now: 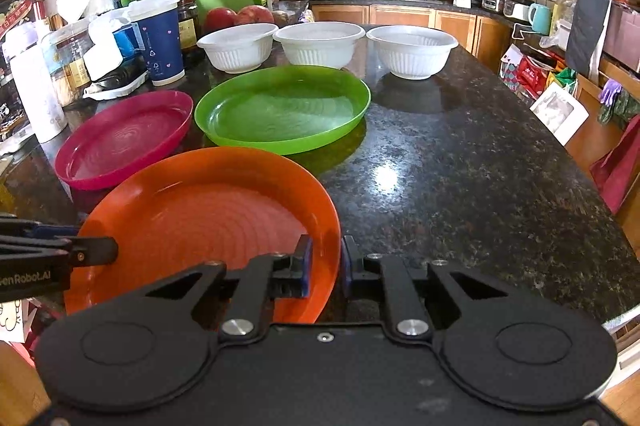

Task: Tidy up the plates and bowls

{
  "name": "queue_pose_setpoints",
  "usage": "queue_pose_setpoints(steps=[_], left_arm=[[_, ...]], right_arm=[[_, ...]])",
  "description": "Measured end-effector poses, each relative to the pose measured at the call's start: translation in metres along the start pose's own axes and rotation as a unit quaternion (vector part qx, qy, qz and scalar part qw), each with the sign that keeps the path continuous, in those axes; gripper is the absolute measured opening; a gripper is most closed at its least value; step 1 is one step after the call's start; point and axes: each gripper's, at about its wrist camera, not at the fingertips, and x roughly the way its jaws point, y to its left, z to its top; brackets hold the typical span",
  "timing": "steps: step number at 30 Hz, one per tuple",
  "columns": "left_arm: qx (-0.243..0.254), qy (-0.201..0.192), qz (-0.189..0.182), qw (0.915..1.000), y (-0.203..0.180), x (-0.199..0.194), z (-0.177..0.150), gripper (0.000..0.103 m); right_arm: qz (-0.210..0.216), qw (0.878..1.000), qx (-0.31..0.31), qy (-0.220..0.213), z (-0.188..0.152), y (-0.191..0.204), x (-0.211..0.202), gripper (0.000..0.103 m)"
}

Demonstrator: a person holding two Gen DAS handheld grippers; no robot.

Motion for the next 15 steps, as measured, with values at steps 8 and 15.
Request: queue_pose_setpoints(steps=[8, 15], left_arm=[[0.003, -0.012, -0.001, 0.9999, -0.018, -0.001, 0.006, 0.031], [0.016, -0.023, -0.011, 0.9995, -0.051, 0.004, 0.017, 0.031]], right_arm=[[-0.011, 1.0, -0.007, -0.017, 0.001, -0.014, -0.011, 0.017], [-0.027, 0.999, 0.001, -0.033, 0.004, -0.048, -0.021, 0.017]])
